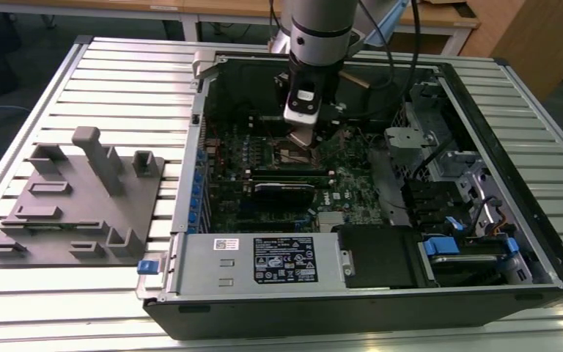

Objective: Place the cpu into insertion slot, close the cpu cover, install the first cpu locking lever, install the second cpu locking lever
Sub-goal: 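Place the cpu into insertion slot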

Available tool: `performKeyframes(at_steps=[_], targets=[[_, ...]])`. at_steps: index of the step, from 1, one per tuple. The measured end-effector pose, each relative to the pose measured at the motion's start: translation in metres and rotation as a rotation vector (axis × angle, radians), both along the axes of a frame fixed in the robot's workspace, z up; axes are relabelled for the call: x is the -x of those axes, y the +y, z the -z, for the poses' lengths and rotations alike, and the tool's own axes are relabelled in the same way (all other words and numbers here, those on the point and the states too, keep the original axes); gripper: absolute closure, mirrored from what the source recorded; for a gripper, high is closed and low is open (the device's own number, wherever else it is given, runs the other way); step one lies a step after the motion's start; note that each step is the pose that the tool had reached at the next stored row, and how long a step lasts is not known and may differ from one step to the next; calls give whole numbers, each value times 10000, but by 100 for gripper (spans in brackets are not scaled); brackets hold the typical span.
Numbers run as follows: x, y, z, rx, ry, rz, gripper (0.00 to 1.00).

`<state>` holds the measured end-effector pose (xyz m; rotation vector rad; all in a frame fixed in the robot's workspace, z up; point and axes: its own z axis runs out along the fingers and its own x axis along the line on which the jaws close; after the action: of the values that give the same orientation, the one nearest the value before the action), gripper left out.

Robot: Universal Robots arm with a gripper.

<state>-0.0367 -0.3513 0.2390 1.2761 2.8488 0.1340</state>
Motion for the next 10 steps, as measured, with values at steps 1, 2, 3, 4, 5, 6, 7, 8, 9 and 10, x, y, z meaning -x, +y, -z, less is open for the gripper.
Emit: performKeyframes(at_steps=[1,2,3,4,5,6,7,8,9,10], targets=[[0,0,0,0,0,138,46],[0,0,1,0,0,292,46],[0,0,2,0,0,477,46],[0,0,3,0,-1,656,46],[0,0,4,-1,0,835,46],[0,0,4,0,0,1016,46],[0,0,5,0,0,1194,46],[0,0,6,0,0,1386,46],[0,0,7,0,0,1565,46],[0,0,8,0,0,1746,46]])
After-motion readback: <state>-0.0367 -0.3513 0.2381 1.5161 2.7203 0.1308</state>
